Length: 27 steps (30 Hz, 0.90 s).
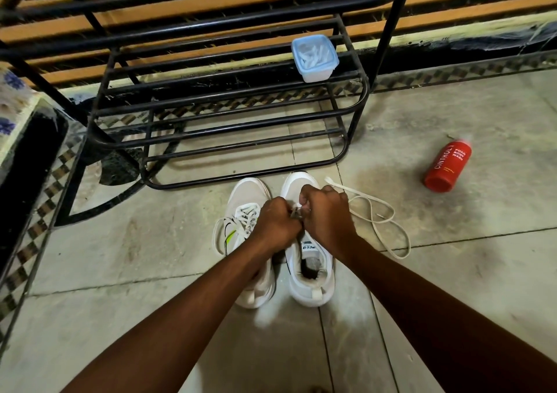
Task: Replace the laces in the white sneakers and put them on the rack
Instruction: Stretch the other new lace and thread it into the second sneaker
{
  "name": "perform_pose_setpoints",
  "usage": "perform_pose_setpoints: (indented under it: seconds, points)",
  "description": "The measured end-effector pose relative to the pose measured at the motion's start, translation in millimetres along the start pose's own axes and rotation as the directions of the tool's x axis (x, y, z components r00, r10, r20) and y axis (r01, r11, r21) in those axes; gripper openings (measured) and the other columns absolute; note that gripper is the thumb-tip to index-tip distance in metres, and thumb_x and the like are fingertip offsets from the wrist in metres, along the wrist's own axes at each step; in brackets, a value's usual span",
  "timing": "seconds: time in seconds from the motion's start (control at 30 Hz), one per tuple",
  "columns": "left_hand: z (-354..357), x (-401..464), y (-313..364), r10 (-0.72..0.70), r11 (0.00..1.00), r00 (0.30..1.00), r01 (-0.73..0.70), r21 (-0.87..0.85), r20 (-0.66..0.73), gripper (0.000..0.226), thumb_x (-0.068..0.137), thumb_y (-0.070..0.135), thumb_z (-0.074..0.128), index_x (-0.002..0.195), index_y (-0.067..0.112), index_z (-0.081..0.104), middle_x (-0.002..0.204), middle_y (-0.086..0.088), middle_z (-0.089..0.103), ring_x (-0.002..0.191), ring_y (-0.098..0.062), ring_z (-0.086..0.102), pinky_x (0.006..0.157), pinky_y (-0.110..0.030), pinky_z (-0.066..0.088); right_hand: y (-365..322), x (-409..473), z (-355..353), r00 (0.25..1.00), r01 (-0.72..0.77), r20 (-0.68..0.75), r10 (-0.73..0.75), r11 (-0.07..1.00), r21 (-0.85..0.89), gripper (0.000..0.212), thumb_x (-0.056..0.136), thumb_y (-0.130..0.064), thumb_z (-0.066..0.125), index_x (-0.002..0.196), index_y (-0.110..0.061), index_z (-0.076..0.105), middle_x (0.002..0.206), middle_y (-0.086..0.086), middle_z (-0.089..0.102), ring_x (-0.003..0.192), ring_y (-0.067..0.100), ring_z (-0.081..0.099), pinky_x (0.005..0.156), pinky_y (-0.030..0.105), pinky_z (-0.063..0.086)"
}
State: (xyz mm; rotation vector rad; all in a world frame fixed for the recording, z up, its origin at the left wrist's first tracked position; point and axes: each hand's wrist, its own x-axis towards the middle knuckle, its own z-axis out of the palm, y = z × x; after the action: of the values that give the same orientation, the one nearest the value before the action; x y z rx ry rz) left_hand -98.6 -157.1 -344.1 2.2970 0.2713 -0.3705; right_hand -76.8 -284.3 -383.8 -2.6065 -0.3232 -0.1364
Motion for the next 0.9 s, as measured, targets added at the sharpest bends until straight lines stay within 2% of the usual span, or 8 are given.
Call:
perform_pose_setpoints:
  seconds: [0.1, 0.17, 0.3, 0.43, 0.57, 0.67, 0.77, 0.9]
  points:
    - [-2.0, -0.9, 2.3, -0.032, 0.999, 0.999, 0.032, -0.018, 0.015, 0.019, 0.088, 0.011, 0.063, 0.076, -0.001, 0.07, 0.061, -0.002, 0.062, 0.058, -0.012, 0.057, 0.047, -0.015, 0.038, -0.8, 2.4, 3.4, 0.994, -0.097, 0.051, 0.093, 0.992, 0.081, 0.015, 0.075, -0.011, 0.068, 0.083, -0.021, 0.06, 0.071, 0.001, 0.063, 0.083, 0.035, 0.061, 0.08, 0.042, 0.044]
    - [-3.8, 0.6, 4.1, -0.062, 0.996, 0.998, 0.063, -0.058, 0.017, 0.022, 0.087, 0.012, 0.058, 0.076, -0.002, 0.07, 0.062, -0.007, 0.067, 0.059, -0.022, 0.067, 0.058, -0.028, 0.054, 5.2, 4.0, 2.3, 0.993, -0.109, 0.072, 0.097, 0.976, 0.187, 0.012, 0.072, -0.015, 0.062, 0.078, -0.024, 0.056, 0.069, -0.002, 0.063, 0.076, 0.031, 0.062, 0.076, 0.043, 0.051]
    - [-4.3, 6.7, 3.2, -0.125, 0.988, 0.991, 0.12, -0.099, -0.044, 0.023, 0.086, 0.007, 0.05, 0.081, -0.004, 0.069, 0.063, -0.014, 0.071, 0.049, -0.023, 0.071, 0.053, -0.032, 0.061, 18.9, -2.4, -2.3, 1.0, 0.009, 0.024, -0.018, 0.954, 0.299, 0.008, 0.074, -0.018, 0.06, 0.079, -0.024, 0.058, 0.076, -0.008, 0.065, 0.076, 0.023, 0.061, 0.07, 0.045, 0.052]
    - [1.5, 17.9, -5.5, -0.111, 0.994, 0.987, 0.112, 0.004, -0.116, 0.033, 0.066, 0.026, 0.046, 0.079, 0.008, 0.07, 0.079, -0.016, 0.071, 0.063, -0.029, 0.072, 0.063, -0.042, 0.064, 30.0, -27.9, -6.2, 0.992, 0.018, -0.122, 0.012, 0.97, 0.241, 0.006, 0.077, -0.029, 0.062, 0.079, -0.023, 0.065, 0.085, -0.003, 0.059, 0.083, 0.024, 0.057, 0.071, 0.045, 0.05]
    - [3.9, 21.2, 0.3, -0.096, 0.99, 0.984, 0.11, 0.091, -0.149, 0.02, 0.081, 0.02, 0.061, 0.093, 0.006, 0.069, 0.102, -0.019, 0.064, 0.095, -0.027, 0.06, 0.084, -0.043, 0.059, 43.2, -49.7, -2.1, 0.971, 0.144, -0.211, -0.108, 0.976, 0.163, 0.013, 0.084, -0.028, 0.065, 0.085, -0.016, 0.071, 0.09, 0.005, 0.052, 0.083, 0.028, 0.054, 0.068, 0.042, 0.047]
    - [7.2, 28.9, -2.6, -0.055, 0.982, 0.988, 0.079, 0.173, -0.142, 0.014, 0.086, 0.011, 0.065, 0.098, 0.006, 0.071, 0.11, -0.018, 0.066, 0.11, -0.032, 0.06, 0.089, -0.044, 0.057, 49.8, -57.6, 3.4, 0.952, 0.216, -0.244, -0.185, 0.971, 0.103, 0.016, 0.09, -0.027, 0.067, 0.09, -0.013, 0.074, 0.086, 0.007, 0.052, 0.08, 0.027, 0.052, 0.065, 0.042, 0.048]
    - [3.0, 25.0, -0.2, 0.016, 0.952, 0.991, 0.024, 0.305, -0.129, 0.015, 0.092, 0.013, 0.06, 0.104, 0.009, 0.068, 0.114, -0.015, 0.065, 0.111, -0.035, 0.062, 0.088, -0.047, 0.057, 48.2, -61.9, 3.8, 0.942, 0.227, -0.247, -0.227, 0.973, -0.031, 0.02, 0.092, -0.033, 0.066, 0.092, -0.016, 0.075, 0.09, 0.007, 0.054, 0.082, 0.028, 0.051, 0.067, 0.041, 0.047]
    - [-15.0, 21.2, 5.0, 0.237, 0.923, 0.927, -0.121, 0.366, -0.29, 0.014, 0.09, 0.0, 0.058, 0.098, 0.012, 0.061, 0.104, -0.009, 0.06, 0.097, -0.031, 0.06, 0.076, -0.047, 0.055, 41.2, -66.7, 2.2, 0.945, 0.151, -0.262, -0.196, 0.972, -0.181, 0.022, 0.091, -0.044, 0.066, 0.095, -0.025, 0.075, 0.099, 0.01, 0.057, 0.087, 0.034, 0.05, 0.07, 0.043, 0.044]
